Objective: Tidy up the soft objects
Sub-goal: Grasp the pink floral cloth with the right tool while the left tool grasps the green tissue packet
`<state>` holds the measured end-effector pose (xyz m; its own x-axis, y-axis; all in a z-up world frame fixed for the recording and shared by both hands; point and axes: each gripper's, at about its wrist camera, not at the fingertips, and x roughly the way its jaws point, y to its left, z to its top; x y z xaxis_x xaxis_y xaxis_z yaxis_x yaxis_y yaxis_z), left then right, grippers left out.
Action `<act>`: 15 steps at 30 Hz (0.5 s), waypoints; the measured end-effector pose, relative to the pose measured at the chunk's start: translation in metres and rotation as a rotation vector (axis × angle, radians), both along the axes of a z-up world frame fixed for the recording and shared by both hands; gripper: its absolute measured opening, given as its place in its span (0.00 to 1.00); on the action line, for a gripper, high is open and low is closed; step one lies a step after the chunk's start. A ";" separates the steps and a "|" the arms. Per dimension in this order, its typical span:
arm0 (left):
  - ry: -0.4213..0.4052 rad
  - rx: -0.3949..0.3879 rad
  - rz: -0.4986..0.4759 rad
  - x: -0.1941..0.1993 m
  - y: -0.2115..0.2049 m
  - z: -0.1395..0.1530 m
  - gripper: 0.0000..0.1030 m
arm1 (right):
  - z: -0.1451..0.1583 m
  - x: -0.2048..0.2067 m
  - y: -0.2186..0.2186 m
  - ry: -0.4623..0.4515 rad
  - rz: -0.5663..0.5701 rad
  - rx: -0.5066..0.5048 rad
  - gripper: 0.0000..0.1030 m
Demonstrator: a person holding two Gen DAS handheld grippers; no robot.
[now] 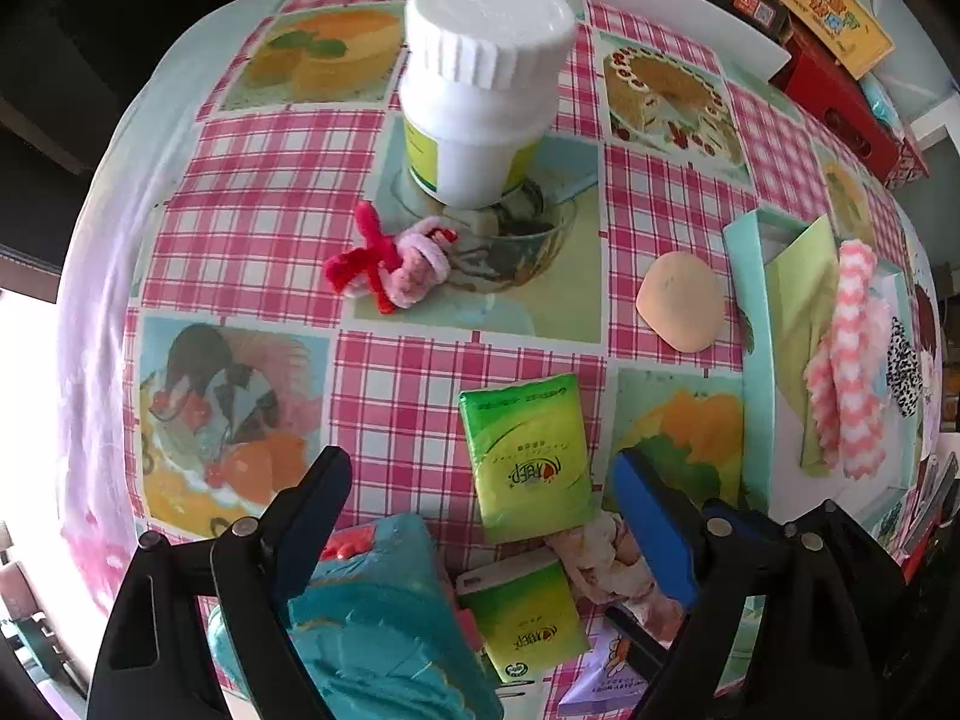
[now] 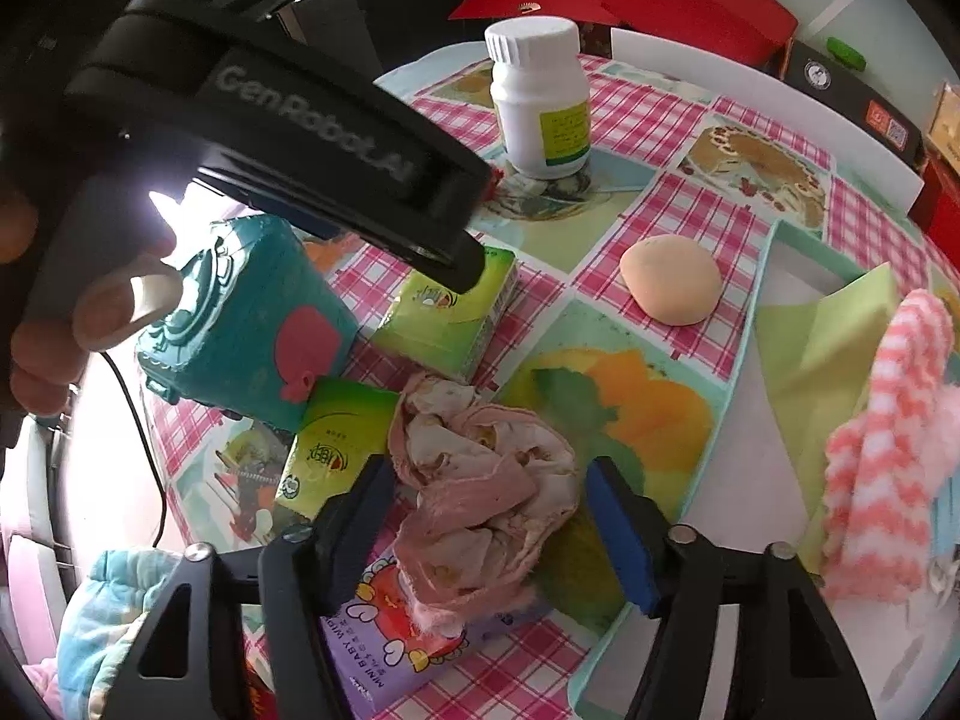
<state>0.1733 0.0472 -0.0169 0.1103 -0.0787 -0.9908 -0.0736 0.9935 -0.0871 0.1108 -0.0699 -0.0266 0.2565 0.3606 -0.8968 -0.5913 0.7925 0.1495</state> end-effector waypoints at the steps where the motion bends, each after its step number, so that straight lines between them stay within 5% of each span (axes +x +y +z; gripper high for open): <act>1: 0.002 0.001 -0.004 0.001 -0.001 -0.001 0.86 | -0.002 0.001 0.001 0.003 -0.001 -0.003 0.61; 15: 0.052 0.004 -0.029 0.016 -0.027 -0.030 0.59 | -0.009 0.019 -0.011 0.003 -0.060 0.009 0.47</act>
